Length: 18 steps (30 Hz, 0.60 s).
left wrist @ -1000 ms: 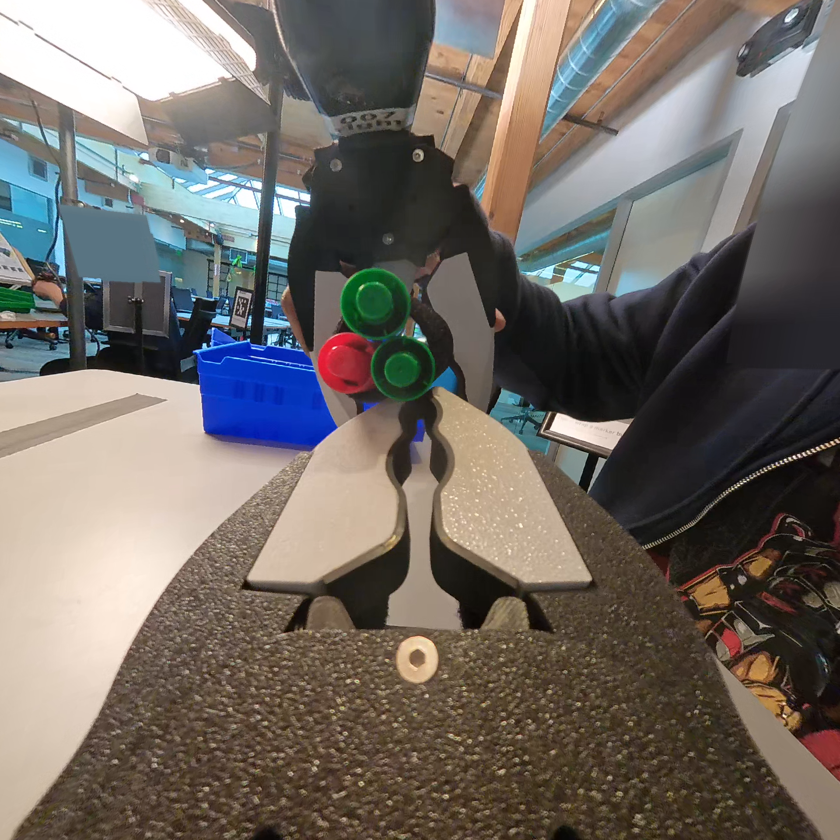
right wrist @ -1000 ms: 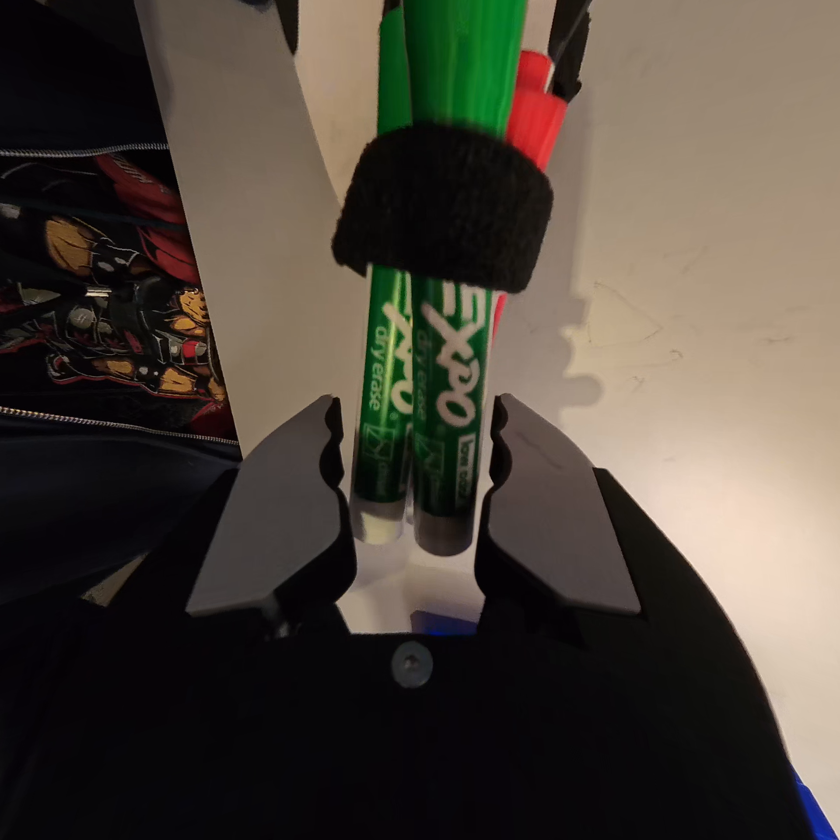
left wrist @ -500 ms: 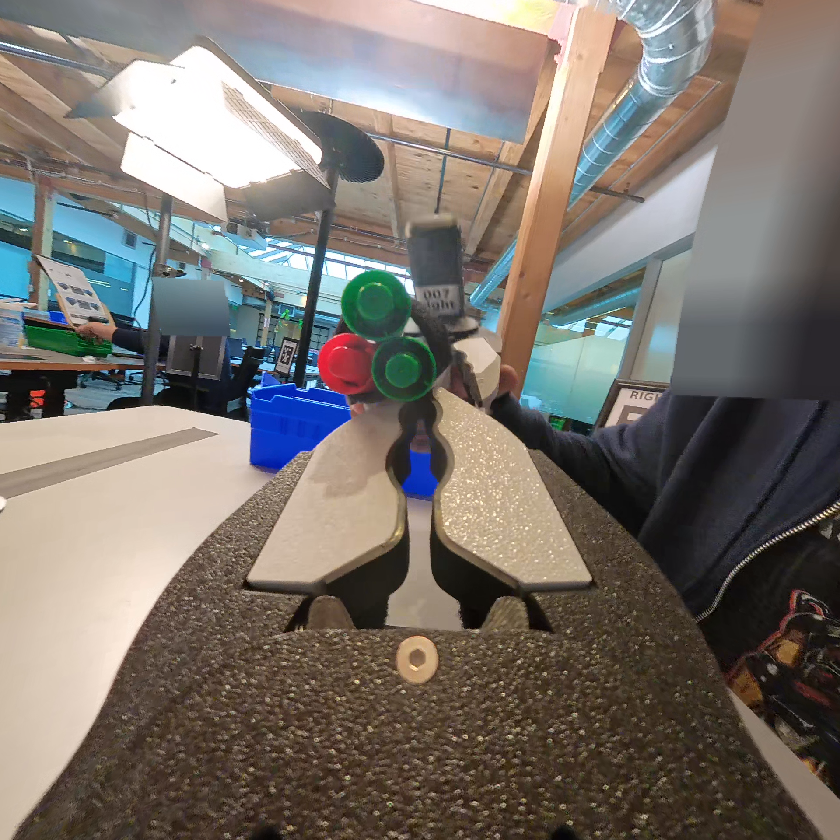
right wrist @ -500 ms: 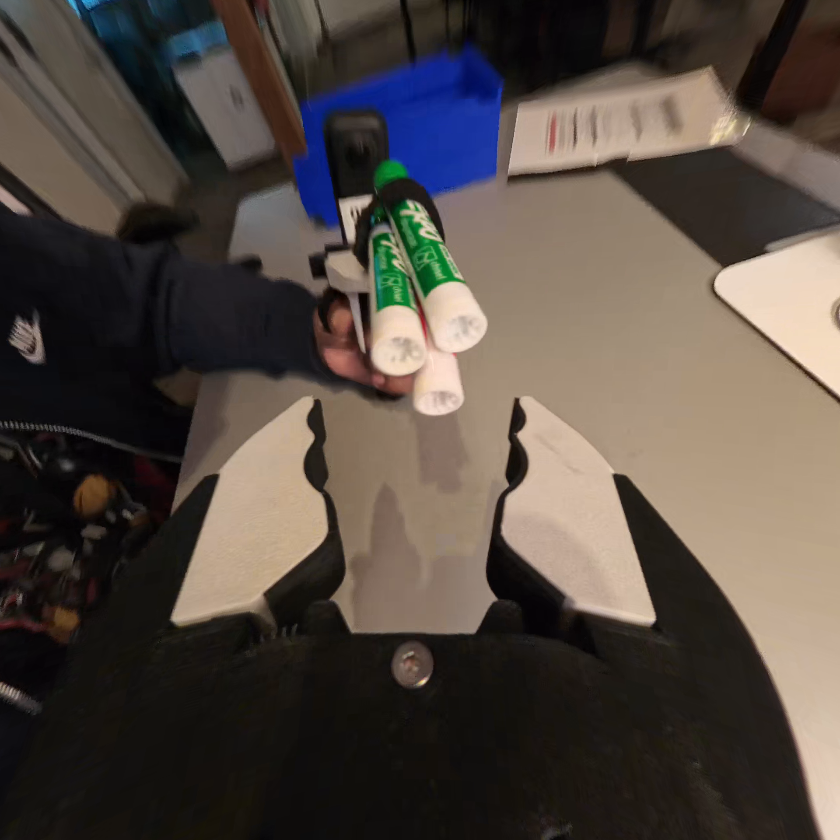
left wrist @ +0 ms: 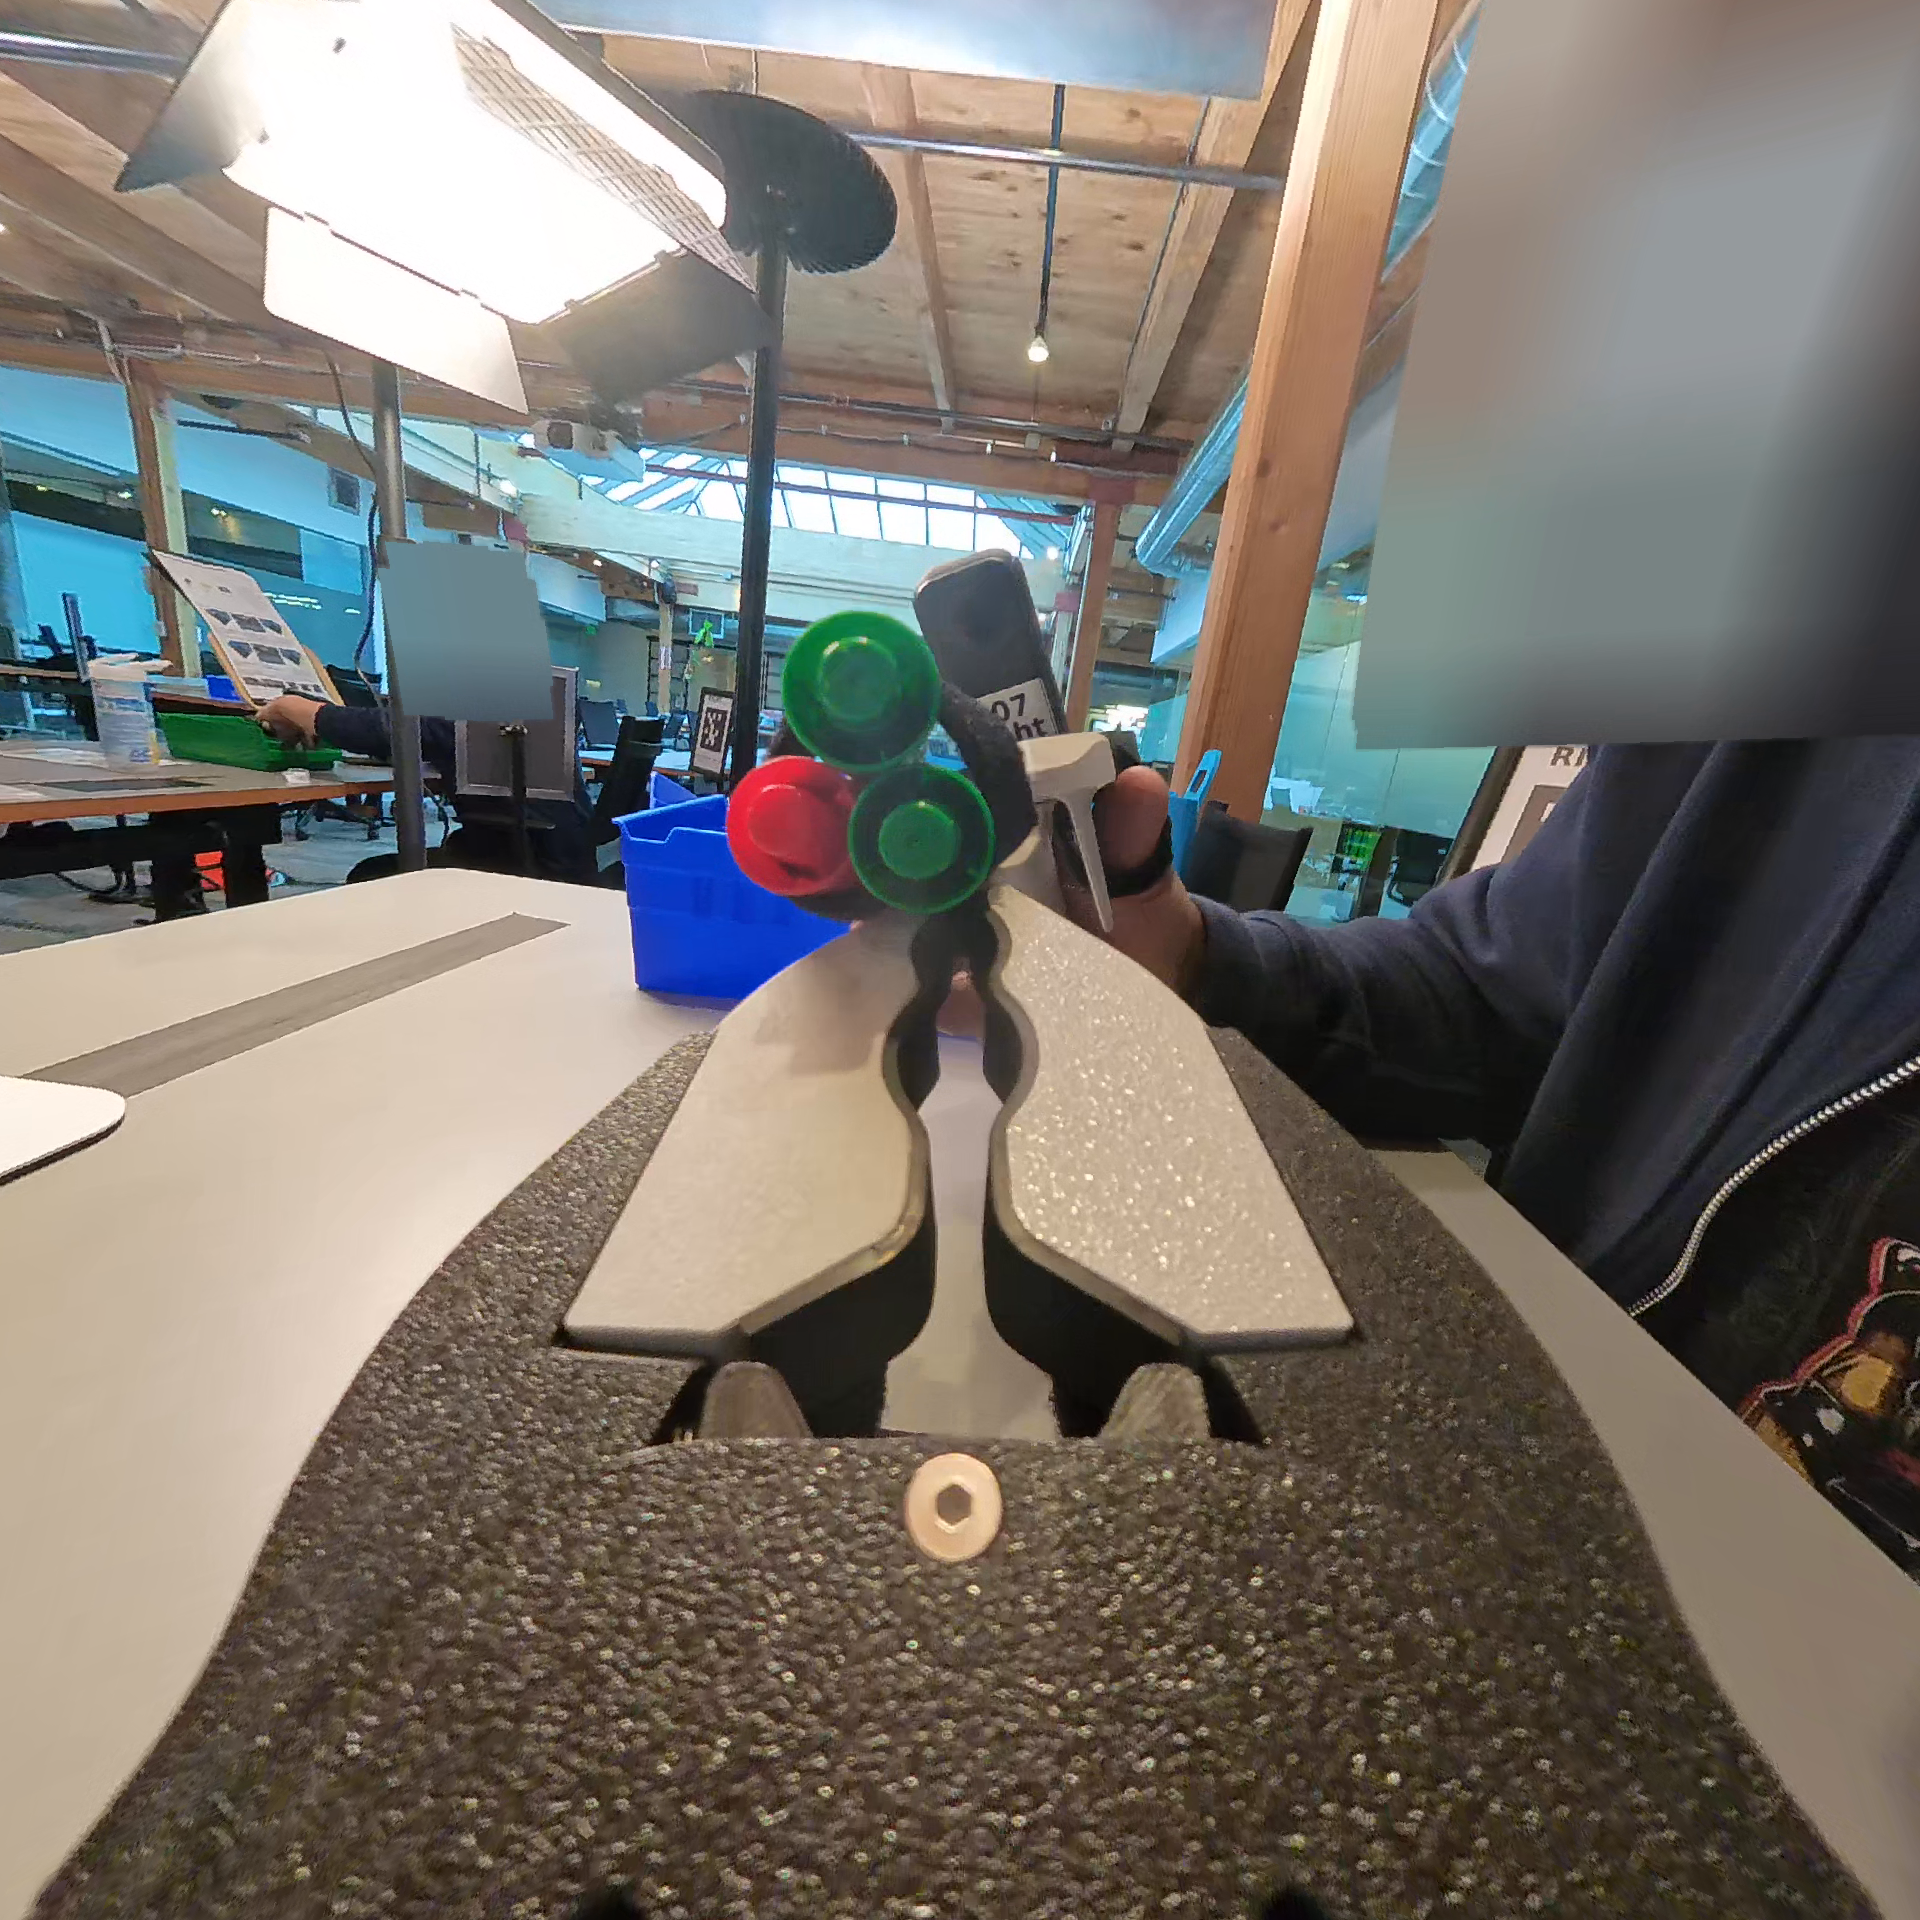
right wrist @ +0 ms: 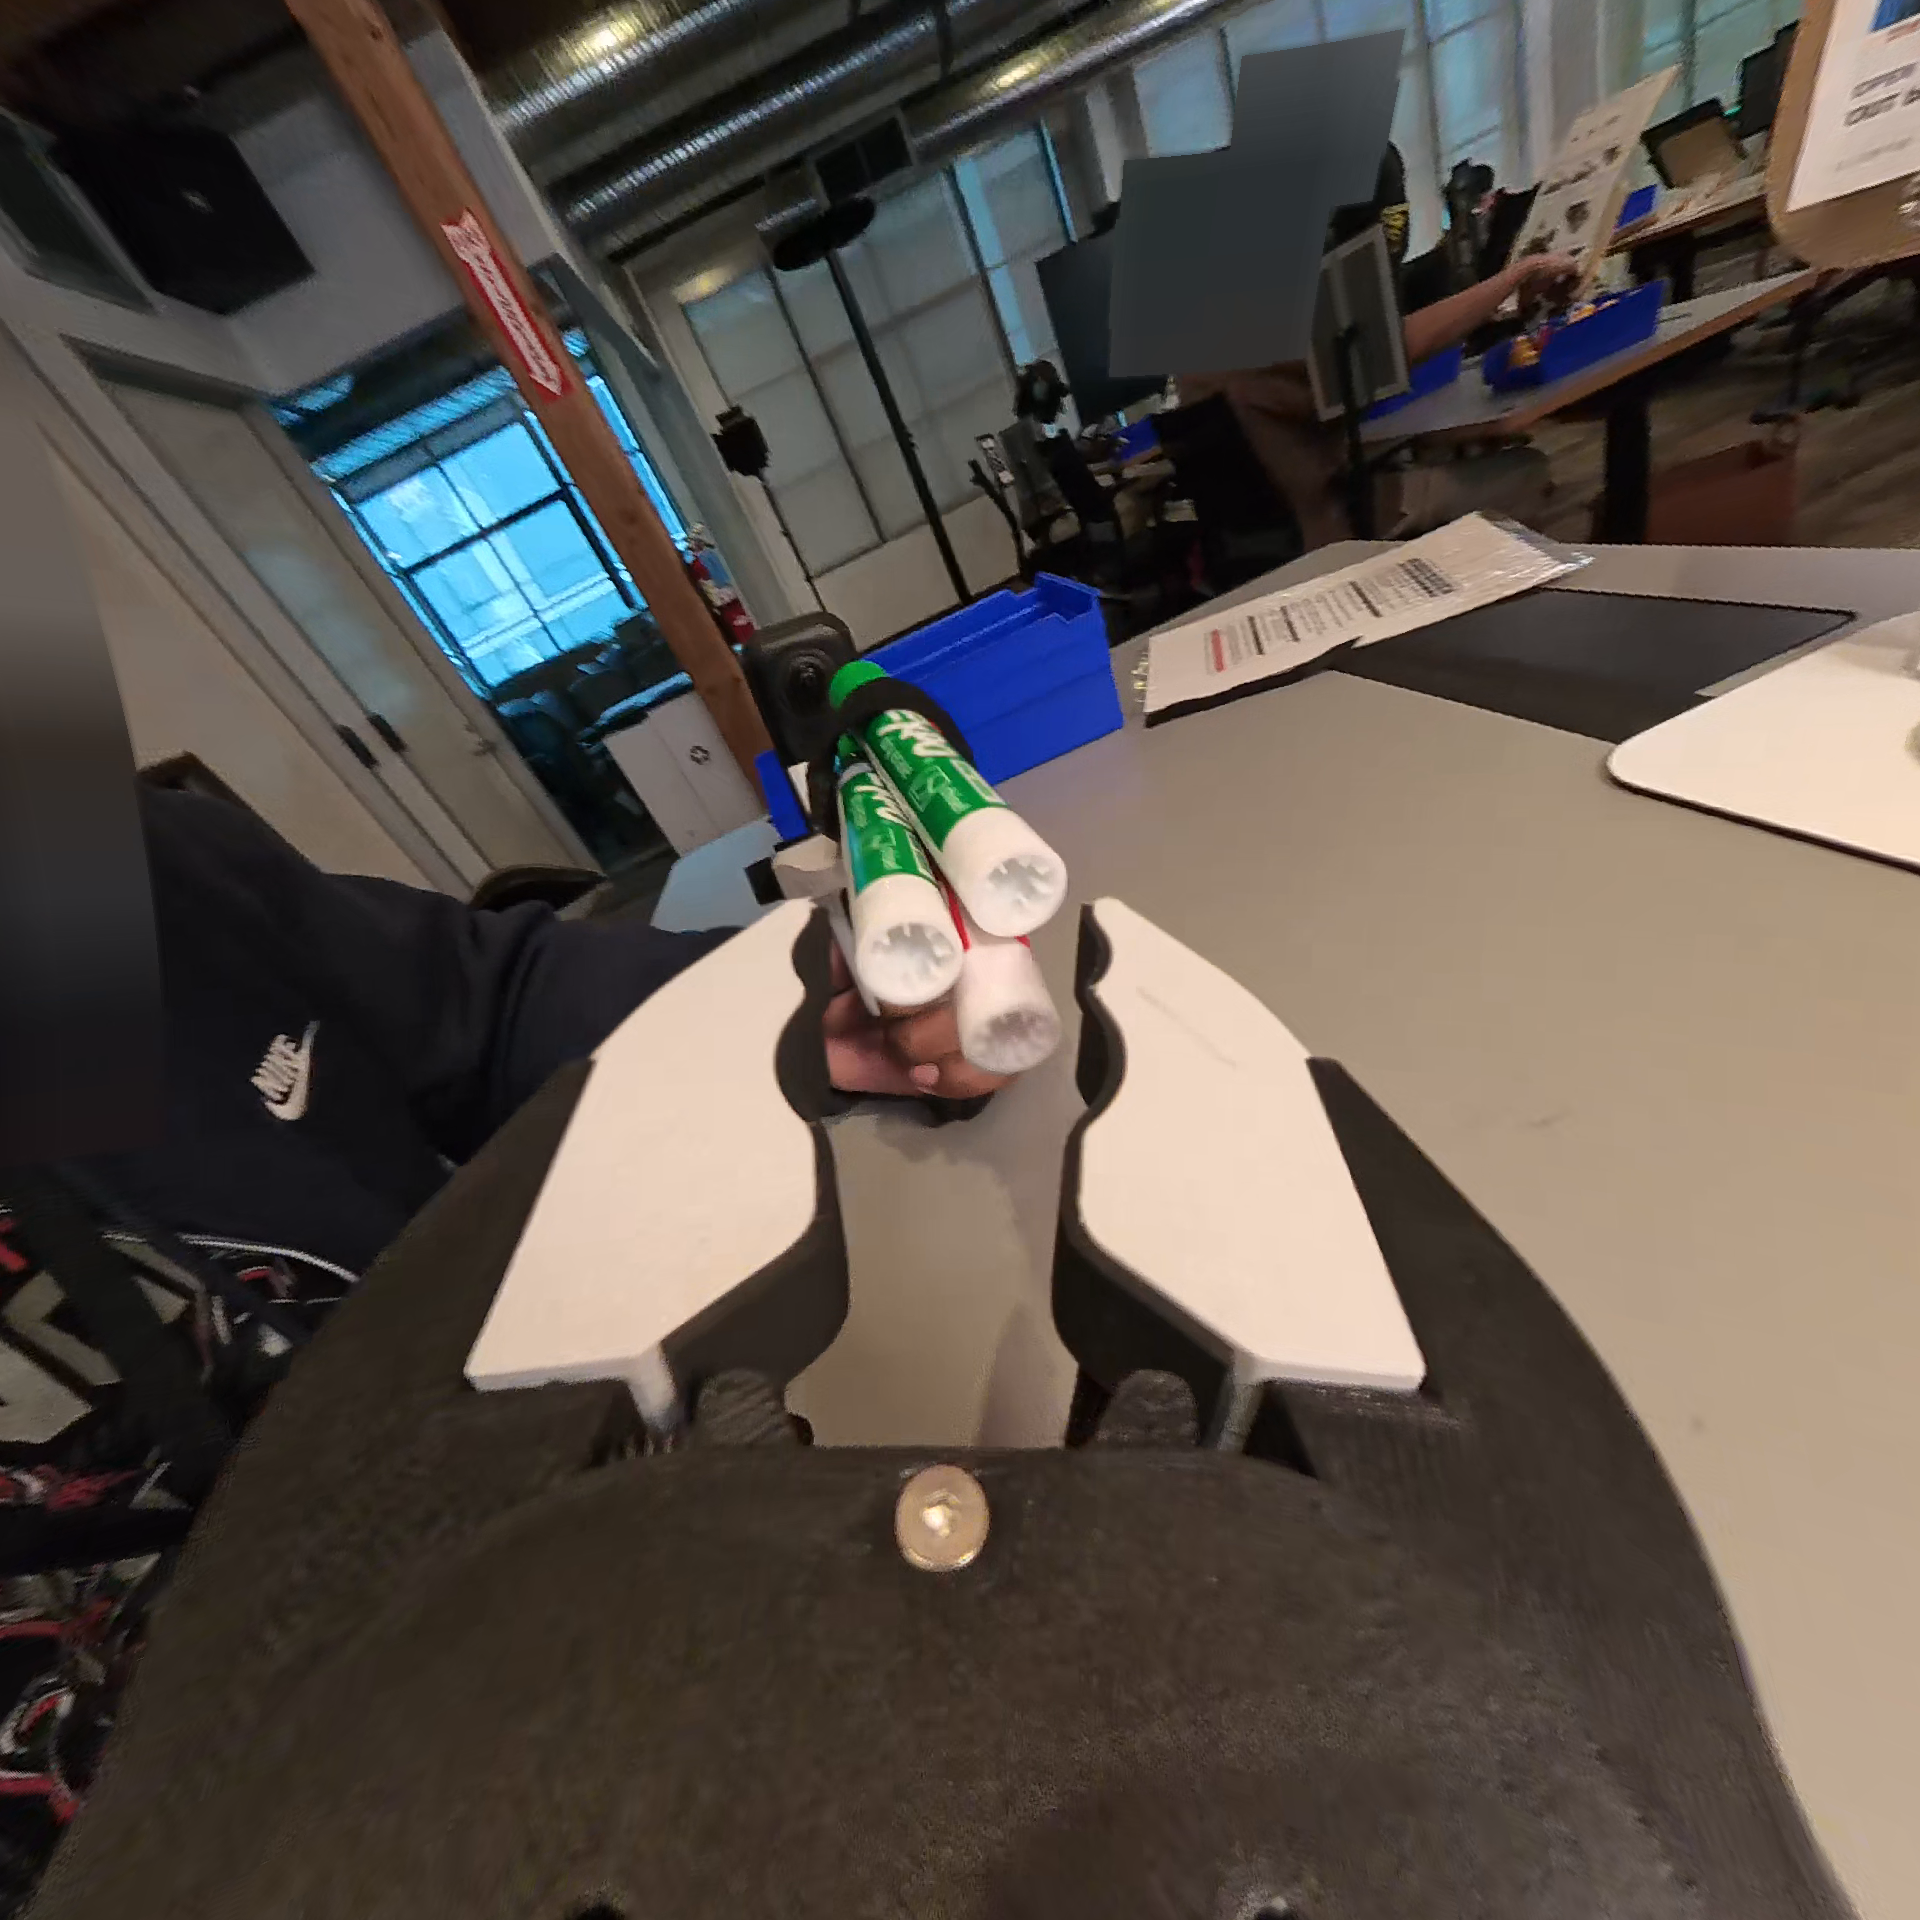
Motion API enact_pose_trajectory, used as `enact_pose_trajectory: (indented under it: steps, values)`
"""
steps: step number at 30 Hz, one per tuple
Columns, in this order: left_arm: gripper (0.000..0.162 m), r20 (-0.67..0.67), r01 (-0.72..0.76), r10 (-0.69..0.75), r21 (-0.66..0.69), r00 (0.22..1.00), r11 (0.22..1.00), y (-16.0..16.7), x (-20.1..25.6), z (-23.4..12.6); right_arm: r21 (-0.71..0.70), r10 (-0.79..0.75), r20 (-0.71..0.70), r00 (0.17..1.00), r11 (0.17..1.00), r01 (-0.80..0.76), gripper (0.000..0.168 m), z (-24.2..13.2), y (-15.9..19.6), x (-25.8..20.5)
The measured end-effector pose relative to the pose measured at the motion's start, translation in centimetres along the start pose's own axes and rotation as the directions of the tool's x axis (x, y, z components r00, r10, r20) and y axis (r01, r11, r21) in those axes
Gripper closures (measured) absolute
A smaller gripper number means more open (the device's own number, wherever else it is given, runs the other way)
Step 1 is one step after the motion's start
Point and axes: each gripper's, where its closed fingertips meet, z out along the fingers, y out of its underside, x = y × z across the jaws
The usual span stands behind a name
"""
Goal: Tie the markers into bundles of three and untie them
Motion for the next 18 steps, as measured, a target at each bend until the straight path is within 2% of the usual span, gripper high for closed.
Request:
enact_pose_trajectory:
  steps: [6, 18]
  values:
    - [0.159, 0.029, 0.007, -0.005, -0.065, 1.0, 0.998, 0.7, -0.3, 0.3, -0.014, -0.094, -0.094, 0.991, 0.996, 0.093, 0.137, -0.1, -0.3, 0.3]
    - [0.159, 0.04, -0.036, 0.046, -0.226, 0.998, 0.973, 2.3, -0.3, 0.6, -0.064, -0.185, -0.144, 0.972, 0.982, 0.178, 0.14, -0.6, 0.0, 0.5]
